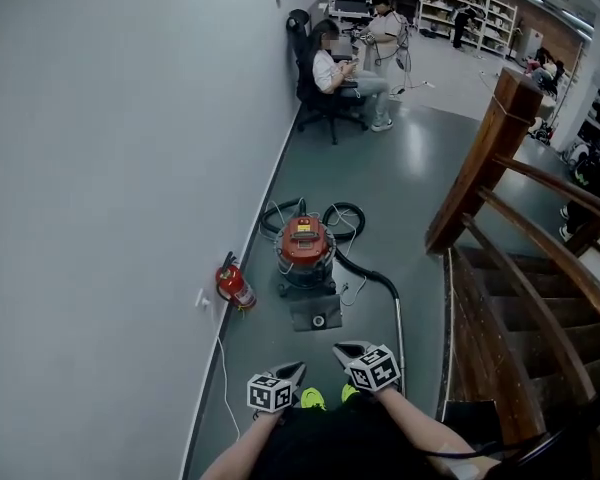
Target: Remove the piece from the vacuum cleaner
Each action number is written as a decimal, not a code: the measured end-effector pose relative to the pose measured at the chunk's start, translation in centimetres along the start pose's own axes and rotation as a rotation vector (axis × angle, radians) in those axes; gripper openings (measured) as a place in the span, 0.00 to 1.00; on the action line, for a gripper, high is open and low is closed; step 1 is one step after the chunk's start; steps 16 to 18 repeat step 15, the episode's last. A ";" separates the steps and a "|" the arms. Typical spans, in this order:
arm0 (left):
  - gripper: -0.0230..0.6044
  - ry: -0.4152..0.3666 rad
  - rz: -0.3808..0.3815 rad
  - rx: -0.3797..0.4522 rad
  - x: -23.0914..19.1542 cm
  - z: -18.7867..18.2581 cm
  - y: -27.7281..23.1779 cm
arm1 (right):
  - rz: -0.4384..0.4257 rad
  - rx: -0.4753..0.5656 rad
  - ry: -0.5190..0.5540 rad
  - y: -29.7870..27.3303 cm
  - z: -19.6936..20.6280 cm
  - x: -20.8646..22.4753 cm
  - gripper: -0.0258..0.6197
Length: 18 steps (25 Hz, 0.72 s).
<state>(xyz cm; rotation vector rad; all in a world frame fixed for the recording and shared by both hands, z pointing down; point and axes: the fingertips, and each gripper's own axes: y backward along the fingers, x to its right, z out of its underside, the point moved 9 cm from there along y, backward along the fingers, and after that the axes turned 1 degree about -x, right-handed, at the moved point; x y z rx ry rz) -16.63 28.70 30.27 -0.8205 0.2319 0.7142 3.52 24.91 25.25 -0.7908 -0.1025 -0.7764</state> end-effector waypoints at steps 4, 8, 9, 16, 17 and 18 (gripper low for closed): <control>0.05 -0.004 -0.002 -0.004 0.1 0.1 -0.2 | -0.007 -0.010 0.007 0.2 0.6 -0.1 0.06; 0.05 -0.030 -0.024 0.008 0.2 0.1 0.2 | -0.008 0.003 -0.005 0.5 0.7 0.0 0.06; 0.05 -0.054 -0.034 0.004 0.2 0.1 0.3 | -0.007 0.008 -0.007 0.5 0.6 0.1 0.06; 0.05 -0.143 -0.104 -0.003 0.2 0.1 0.8 | -0.012 0.000 -0.007 0.7 1.0 0.3 0.06; 0.05 -0.143 -0.104 -0.003 0.2 0.1 0.8 | -0.012 0.000 -0.007 0.7 1.0 0.3 0.06; 0.05 -0.143 -0.104 -0.003 0.2 0.1 0.8 | -0.012 0.000 -0.007 0.7 1.0 0.3 0.06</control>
